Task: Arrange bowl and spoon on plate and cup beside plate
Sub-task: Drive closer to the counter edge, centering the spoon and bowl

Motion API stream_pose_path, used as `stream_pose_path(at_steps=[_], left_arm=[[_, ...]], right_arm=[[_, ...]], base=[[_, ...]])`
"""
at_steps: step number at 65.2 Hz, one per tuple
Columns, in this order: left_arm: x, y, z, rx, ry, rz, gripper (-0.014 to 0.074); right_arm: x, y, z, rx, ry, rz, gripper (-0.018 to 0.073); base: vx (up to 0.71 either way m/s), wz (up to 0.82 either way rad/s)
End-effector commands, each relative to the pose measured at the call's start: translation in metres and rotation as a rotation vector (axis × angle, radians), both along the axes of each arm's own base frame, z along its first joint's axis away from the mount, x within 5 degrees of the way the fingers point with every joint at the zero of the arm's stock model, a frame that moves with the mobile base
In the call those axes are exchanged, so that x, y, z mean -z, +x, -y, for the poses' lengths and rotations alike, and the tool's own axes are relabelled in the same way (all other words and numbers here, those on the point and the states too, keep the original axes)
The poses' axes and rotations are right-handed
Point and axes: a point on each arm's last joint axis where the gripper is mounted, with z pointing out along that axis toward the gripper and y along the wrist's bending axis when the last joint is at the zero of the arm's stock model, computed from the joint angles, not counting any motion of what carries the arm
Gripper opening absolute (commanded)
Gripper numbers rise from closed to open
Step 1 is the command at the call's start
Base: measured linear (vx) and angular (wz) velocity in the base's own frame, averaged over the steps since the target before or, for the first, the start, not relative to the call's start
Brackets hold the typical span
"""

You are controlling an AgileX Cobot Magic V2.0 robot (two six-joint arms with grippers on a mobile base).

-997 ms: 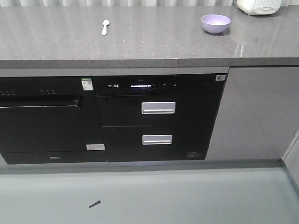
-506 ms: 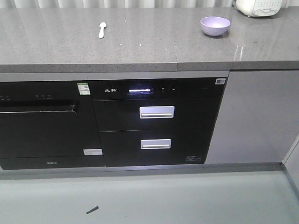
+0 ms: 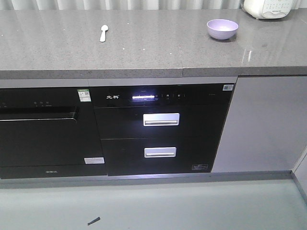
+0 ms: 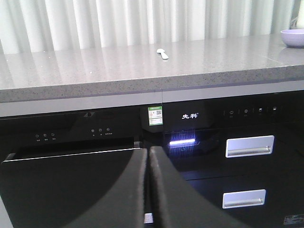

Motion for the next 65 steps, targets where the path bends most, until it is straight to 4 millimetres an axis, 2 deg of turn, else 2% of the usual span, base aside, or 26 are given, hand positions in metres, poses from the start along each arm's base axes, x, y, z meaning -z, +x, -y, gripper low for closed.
stream_pose_path(at_steps=[1,65], left_arm=[[0.0032,0.0004,0.0002,0.000,-0.012,0.054,-0.0006],[0.0032,0.0004,0.0002,0.000,-0.012,0.054,-0.0006]], right_arm=[[-0.0074,-0.0007,-0.0005,-0.006,-0.012,0.083,-0.0006],[-0.0074,-0.0007,-0.0005,-0.006,-0.012,0.083,-0.0006]], base=[[0.05,0.01],[0.06,0.02]])
